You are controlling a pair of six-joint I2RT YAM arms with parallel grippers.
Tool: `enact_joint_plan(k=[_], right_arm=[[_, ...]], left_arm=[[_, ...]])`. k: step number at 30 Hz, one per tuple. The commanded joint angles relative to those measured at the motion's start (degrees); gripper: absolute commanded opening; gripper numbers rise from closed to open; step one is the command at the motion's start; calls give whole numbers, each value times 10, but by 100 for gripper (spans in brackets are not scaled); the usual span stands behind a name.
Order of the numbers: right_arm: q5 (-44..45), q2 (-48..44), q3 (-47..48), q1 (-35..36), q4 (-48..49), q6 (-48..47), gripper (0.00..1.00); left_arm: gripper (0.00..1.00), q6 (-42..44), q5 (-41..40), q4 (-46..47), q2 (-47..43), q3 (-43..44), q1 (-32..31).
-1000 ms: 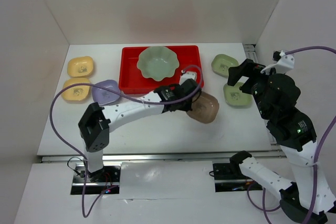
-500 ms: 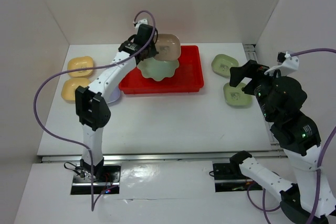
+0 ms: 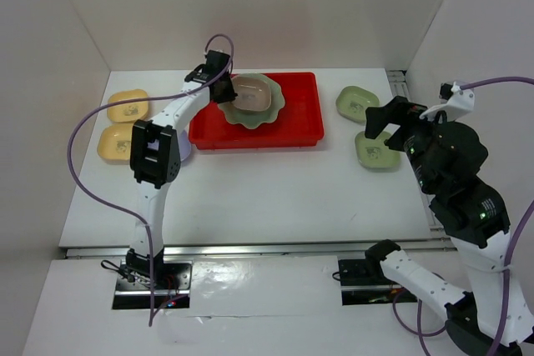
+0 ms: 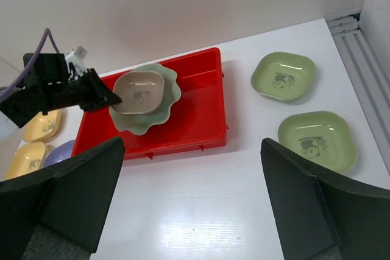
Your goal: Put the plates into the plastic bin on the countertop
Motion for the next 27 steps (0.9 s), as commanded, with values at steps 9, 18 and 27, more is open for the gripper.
enact_joint_plan(k=[9,18,27], right_arm=[[-9,4,-12,-1,16,-5,99],[-18,95,-132,-1,106,6,100],[-231,305,-132,-276,266,14,100]], left_arm=[[85,9,16,53,-76,-26,-26],[100,-13,-54,-23,-245,-86,-61],[100,-79,-84,-76,-462,-268,-158]])
